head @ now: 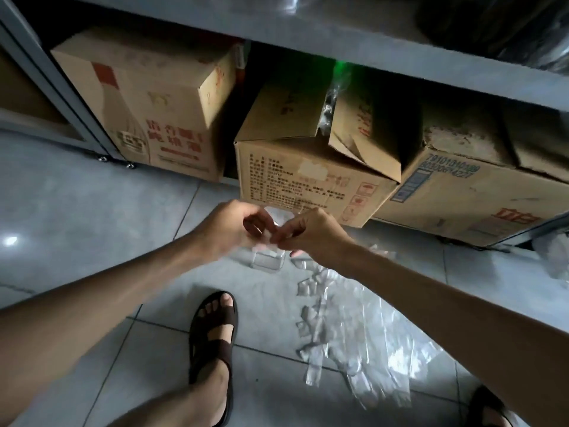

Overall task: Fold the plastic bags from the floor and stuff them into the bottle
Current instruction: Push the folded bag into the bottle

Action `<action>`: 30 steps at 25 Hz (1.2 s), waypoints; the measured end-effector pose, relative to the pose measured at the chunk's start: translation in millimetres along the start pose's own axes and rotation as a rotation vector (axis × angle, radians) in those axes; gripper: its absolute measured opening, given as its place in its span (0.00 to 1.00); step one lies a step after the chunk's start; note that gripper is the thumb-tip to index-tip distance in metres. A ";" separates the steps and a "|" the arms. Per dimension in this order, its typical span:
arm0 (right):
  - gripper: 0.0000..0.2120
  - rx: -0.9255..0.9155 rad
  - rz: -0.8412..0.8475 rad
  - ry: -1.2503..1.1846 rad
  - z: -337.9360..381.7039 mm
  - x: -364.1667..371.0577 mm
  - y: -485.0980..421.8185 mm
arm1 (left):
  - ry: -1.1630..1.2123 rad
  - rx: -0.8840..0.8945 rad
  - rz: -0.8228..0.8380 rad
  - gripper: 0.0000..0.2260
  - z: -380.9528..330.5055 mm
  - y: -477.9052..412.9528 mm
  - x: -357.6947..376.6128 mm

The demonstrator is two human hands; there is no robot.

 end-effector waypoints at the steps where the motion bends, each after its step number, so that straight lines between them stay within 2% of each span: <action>1: 0.08 -0.013 0.001 0.079 -19.0 6.9 -14.2 | -0.036 -0.057 -0.038 0.12 23.8 -9.5 8.3; 4: 0.10 -0.076 0.039 0.455 -82.2 29.0 -50.2 | -0.147 -0.276 -0.096 0.11 89.9 -36.0 34.3; 6: 0.14 -0.058 0.060 0.577 -115.6 40.4 -65.9 | -0.152 -0.373 -0.064 0.09 119.4 -51.1 51.3; 8: 0.13 -0.088 0.083 0.647 -139.7 53.4 -81.9 | -0.172 -0.411 -0.079 0.08 138.2 -69.2 64.7; 10: 0.09 -0.203 0.168 0.776 -157.0 71.4 -92.9 | -0.211 -0.411 -0.103 0.09 147.7 -85.5 73.4; 12: 0.09 -0.251 0.261 0.773 -171.5 86.1 -96.9 | -0.249 -0.397 -0.102 0.09 152.6 -98.3 81.1; 14: 0.10 -0.224 0.317 0.768 -184.1 94.4 -100.1 | -0.306 -0.367 -0.082 0.08 153.9 -107.8 88.6; 18: 0.18 -0.039 0.401 0.607 -186.0 93.5 -106.5 | -0.382 -0.316 -0.067 0.09 151.5 -116.3 99.4; 21: 0.21 0.070 0.365 0.501 -182.8 92.7 -107.4 | -0.403 -0.334 -0.075 0.10 150.4 -116.2 98.4; 22: 0.19 0.116 0.347 0.492 -181.9 93.5 -108.3 | -0.406 -0.338 -0.081 0.09 150.6 -116.0 97.8; 24: 0.06 0.211 0.343 0.513 -181.3 97.8 -110.7 | -0.385 -0.343 -0.084 0.09 151.2 -115.2 97.8; 25: 0.03 0.233 0.350 0.523 -180.8 99.5 -112.0 | -0.367 -0.346 -0.081 0.08 151.2 -114.9 98.3; 27: 0.03 0.266 0.360 0.552 -181.2 103.4 -114.9 | -0.355 -0.348 -0.075 0.08 151.4 -115.0 98.7; 30: 0.17 0.259 0.353 0.613 -179.2 107.9 -116.8 | -0.369 -0.344 -0.068 0.07 151.2 -114.9 98.2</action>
Point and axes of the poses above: each hand's wrist, its own y-axis away from the middle knuckle, its own x-axis out of the palm, z = x × y, the point moved 3 cm from there along -y, towards the middle knuckle, and after that the axes turned 14 degrees about -y, right-handed, at the moved point
